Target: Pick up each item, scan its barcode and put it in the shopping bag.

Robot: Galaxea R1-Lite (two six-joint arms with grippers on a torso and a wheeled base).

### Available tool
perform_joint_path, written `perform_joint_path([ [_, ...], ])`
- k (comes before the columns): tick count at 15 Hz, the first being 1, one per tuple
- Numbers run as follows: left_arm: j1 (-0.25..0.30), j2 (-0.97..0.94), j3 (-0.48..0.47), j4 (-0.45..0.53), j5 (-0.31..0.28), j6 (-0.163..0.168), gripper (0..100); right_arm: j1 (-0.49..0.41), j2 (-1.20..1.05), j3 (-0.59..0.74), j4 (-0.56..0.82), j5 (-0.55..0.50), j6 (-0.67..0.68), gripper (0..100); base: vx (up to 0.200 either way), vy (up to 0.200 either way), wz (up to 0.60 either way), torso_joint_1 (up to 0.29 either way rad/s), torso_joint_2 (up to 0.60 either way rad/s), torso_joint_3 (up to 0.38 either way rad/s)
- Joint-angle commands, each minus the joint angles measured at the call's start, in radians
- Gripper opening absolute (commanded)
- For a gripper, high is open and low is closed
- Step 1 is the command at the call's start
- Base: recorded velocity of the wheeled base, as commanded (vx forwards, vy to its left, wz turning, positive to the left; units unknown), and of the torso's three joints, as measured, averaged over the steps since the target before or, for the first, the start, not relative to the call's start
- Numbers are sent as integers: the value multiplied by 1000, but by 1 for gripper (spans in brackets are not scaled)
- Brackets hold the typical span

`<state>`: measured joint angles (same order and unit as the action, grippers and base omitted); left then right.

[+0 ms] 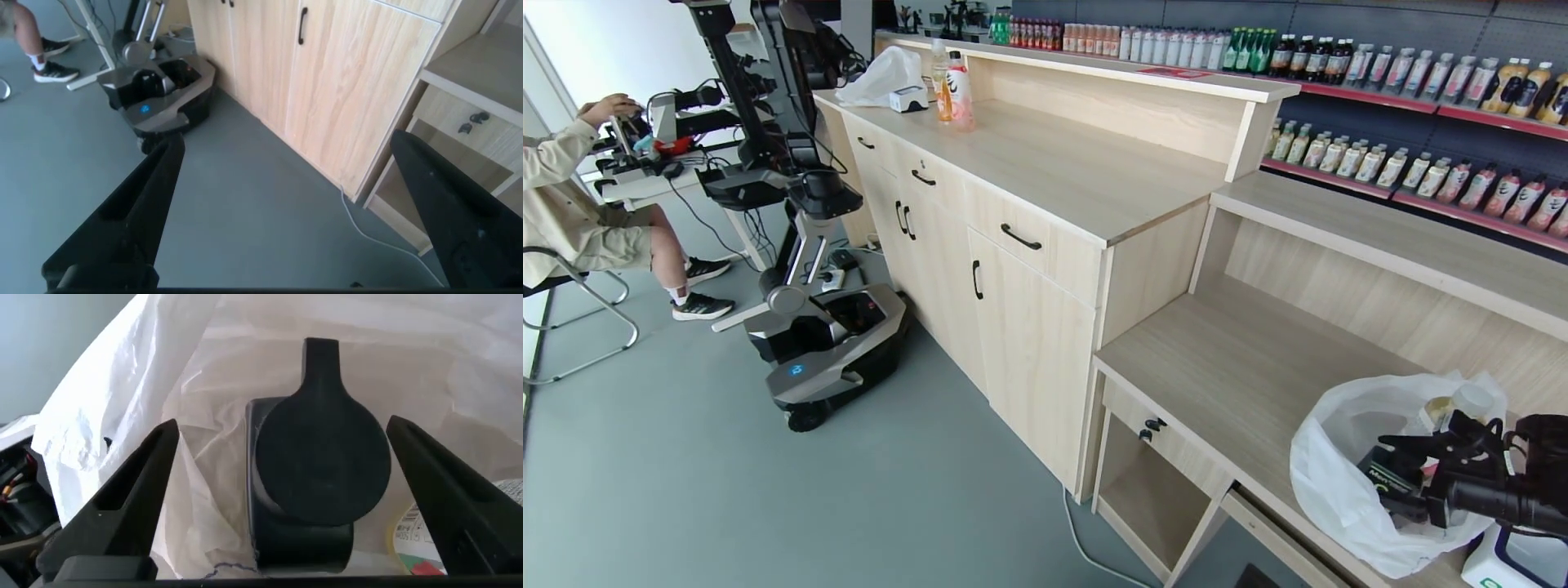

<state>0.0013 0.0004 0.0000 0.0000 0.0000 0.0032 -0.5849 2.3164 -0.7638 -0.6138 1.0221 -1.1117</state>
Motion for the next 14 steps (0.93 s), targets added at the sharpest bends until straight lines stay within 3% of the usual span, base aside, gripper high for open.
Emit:
perform_joint_path([
  [1,0,0,0,0,-2,0,100,-23,-80,3,-1,1,33,100,0,0,0,0,0,0],
  [6,0,0,0,0,0,0,100,-33,-322,18,-1,0,237,100,0,0,0,0,0,0],
  [13,0,0,0,0,0,0,100,-185,-641,126,-12,0,239,100,0,0,0,0,0,0],
  [14,0,0,0,0,0,0,100,-193,-666,124,-12,-5,239,100,0,0,-600,7,-2,2],
])
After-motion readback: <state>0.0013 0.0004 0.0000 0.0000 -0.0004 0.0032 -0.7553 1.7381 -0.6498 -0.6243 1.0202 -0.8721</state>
